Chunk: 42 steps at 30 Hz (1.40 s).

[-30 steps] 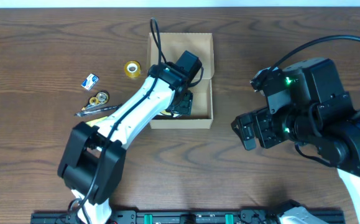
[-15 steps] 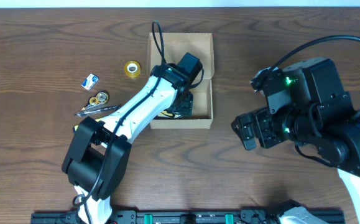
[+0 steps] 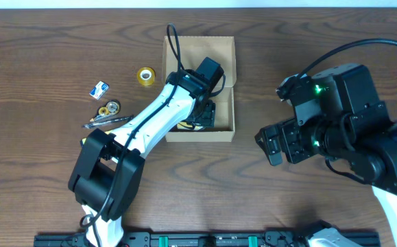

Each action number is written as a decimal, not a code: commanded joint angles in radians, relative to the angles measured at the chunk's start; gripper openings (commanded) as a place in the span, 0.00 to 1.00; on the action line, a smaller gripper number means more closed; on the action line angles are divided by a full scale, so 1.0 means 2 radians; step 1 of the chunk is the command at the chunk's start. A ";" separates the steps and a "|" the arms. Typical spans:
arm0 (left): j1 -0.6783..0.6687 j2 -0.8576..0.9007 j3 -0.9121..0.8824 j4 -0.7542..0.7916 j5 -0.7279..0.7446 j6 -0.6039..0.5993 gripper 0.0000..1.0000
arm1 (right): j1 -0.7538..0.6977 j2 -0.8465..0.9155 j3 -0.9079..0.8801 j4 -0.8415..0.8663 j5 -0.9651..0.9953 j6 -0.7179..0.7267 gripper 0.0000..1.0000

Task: Pack container
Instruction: 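Lower the pad into the box and open the left gripper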

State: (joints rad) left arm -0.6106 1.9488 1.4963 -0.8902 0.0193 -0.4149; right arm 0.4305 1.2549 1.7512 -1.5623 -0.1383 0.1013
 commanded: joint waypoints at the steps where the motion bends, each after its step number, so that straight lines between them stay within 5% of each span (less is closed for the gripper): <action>1: 0.000 0.005 -0.004 -0.001 -0.001 -0.002 0.64 | -0.003 0.001 0.001 -0.001 0.002 -0.006 0.99; 28: 0.000 0.005 -0.004 -0.011 0.000 0.006 0.90 | -0.003 0.001 0.001 -0.001 0.002 -0.006 0.99; 42: 0.001 0.004 -0.004 -0.010 0.000 0.023 0.88 | -0.003 0.001 0.001 -0.001 0.002 -0.006 0.99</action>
State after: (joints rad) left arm -0.6106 1.9488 1.4963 -0.9081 0.0196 -0.3992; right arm 0.4305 1.2549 1.7512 -1.5623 -0.1383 0.1013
